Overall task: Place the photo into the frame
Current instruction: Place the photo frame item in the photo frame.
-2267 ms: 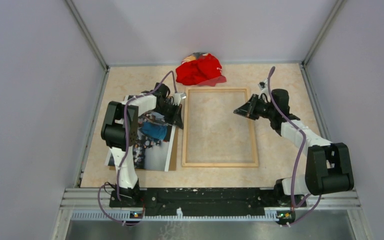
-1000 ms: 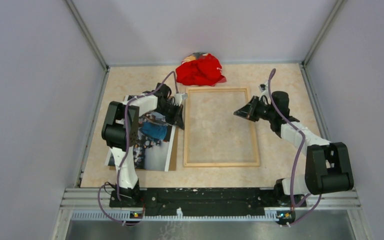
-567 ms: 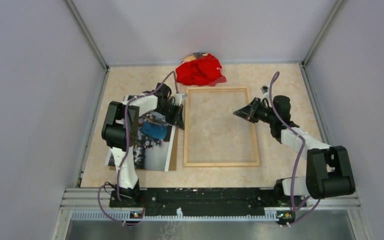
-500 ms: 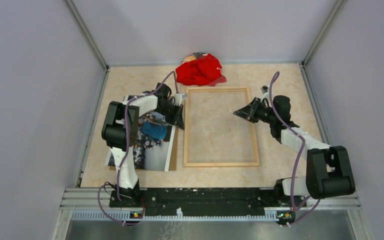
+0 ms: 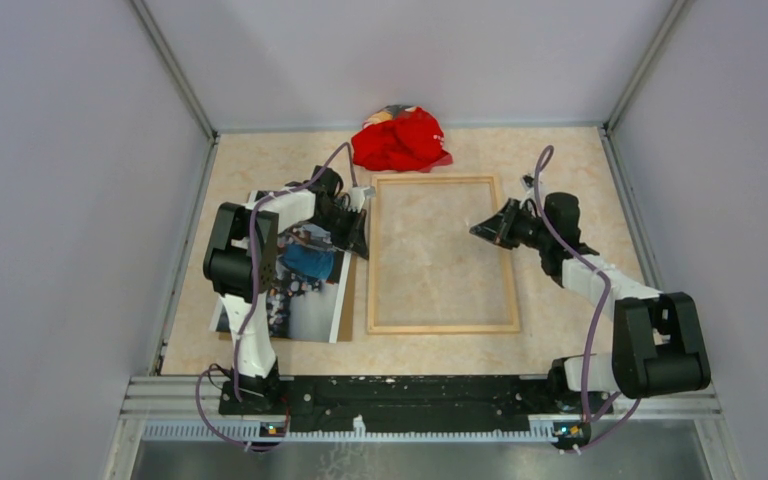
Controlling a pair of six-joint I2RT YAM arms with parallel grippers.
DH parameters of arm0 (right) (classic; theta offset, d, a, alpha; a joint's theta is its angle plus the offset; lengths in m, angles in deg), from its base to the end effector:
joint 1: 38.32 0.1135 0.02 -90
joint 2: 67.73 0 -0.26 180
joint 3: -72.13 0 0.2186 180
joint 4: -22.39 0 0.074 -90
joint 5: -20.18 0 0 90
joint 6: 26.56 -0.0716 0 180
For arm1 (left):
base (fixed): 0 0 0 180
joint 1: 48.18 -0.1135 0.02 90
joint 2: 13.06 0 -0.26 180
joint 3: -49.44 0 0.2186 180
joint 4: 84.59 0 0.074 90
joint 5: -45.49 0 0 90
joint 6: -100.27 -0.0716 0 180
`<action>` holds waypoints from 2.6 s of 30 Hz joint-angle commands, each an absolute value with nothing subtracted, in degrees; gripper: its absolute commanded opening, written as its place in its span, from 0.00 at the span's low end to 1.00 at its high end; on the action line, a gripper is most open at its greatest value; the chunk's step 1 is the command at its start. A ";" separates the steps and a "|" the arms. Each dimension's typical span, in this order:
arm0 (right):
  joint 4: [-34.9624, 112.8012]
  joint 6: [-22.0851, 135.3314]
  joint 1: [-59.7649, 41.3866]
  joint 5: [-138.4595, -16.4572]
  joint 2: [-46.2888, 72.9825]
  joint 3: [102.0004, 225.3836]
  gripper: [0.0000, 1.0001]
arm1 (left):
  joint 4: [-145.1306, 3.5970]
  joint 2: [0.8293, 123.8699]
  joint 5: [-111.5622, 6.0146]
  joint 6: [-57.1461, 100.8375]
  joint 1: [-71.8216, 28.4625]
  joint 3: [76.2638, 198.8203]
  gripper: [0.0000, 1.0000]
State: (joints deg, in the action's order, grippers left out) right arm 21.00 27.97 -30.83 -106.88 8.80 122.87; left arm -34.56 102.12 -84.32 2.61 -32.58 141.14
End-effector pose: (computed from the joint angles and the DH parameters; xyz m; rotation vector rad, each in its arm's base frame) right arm 0.2677 0.0787 0.2171 0.0654 2.0809 1.1150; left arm 0.3419 -0.1430 0.1380 0.6914 2.6480 -1.0146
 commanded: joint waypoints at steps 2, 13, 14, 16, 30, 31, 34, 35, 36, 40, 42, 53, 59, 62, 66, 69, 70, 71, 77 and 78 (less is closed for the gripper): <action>21.41 31.86 -30.14 -106.43 9.23 124.22 0.00 | -34.77 101.64 -86.25 1.75 -31.92 142.96 0.00; 18.15 31.41 -30.07 -104.51 7.75 120.22 0.00 | -34.87 101.46 -86.35 1.82 -31.92 142.63 0.00; 16.80 30.98 -30.06 -104.98 6.85 119.41 0.00 | -34.93 101.46 -86.35 1.78 -31.92 142.54 0.00; 14.38 30.01 -30.05 -105.82 5.35 118.29 0.00 | -35.07 101.30 -86.23 1.79 -31.92 142.29 0.00; 8.16 26.45 -29.46 -105.67 9.07 116.29 0.00 | -35.27 101.80 -86.44 1.75 -31.91 142.43 0.00; 8.43 26.70 -29.28 -105.23 9.25 116.21 0.00 | -35.19 101.81 -86.44 1.74 -31.87 142.47 0.00; 11.98 29.00 -29.19 -102.91 9.47 116.97 0.00 | -35.17 101.71 -86.45 1.73 -31.89 142.42 0.00; 13.85 30.01 -29.10 -102.08 9.38 117.48 0.00 | -35.02 101.65 -86.44 1.62 -31.89 142.45 0.00; 15.23 30.89 -29.04 -101.22 9.13 117.76 0.00 | -34.93 101.62 -86.36 1.55 -31.85 142.45 0.00; 19.13 33.23 -28.47 -98.35 8.72 118.80 0.00 | -35.03 101.16 -86.33 1.52 -31.90 142.32 0.00; 20.59 34.25 -28.00 -97.20 8.91 119.26 0.00 | -35.09 101.07 -86.37 1.58 -31.88 142.26 0.00; 29.67 39.30 -26.50 -91.08 10.18 123.32 0.27 | -35.04 101.11 -86.41 1.65 -31.84 142.45 0.00; 35.50 41.29 -25.39 -85.49 10.29 126.21 0.50 | -35.17 101.28 -86.52 1.78 -31.85 142.49 0.00; 38.03 41.87 -24.88 -83.04 10.31 127.81 0.55 | -35.12 101.38 -86.58 1.81 -31.86 142.54 0.00; 40.56 42.32 -24.78 -81.10 10.05 128.99 0.59 | -35.10 101.35 -86.58 1.86 -31.84 142.46 0.00; 40.68 42.37 -24.78 -80.83 9.70 129.36 0.59 | -35.20 101.20 -86.45 1.78 -31.83 142.36 0.00; 40.57 42.20 -24.74 -81.07 9.54 129.41 0.59 | -35.25 101.20 -86.44 1.77 -31.83 142.29 0.00; 40.52 41.99 -24.75 -81.55 9.40 129.49 0.58 | -35.12 101.20 -86.46 1.74 -31.83 142.28 0.00; 38.53 40.69 -24.98 -84.90 6.52 128.85 0.35 | -35.38 101.16 -86.35 1.79 -31.83 142.14 0.00; 36.89 40.20 -25.22 -86.18 6.03 128.58 0.31 | -35.38 101.22 -86.35 1.79 -31.83 142.23 0.00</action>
State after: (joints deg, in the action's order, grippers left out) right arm 40.89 41.24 -25.34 -82.68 9.85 126.80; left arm -34.21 102.12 -84.54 2.23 -32.32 141.14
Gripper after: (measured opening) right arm 0.373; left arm 0.006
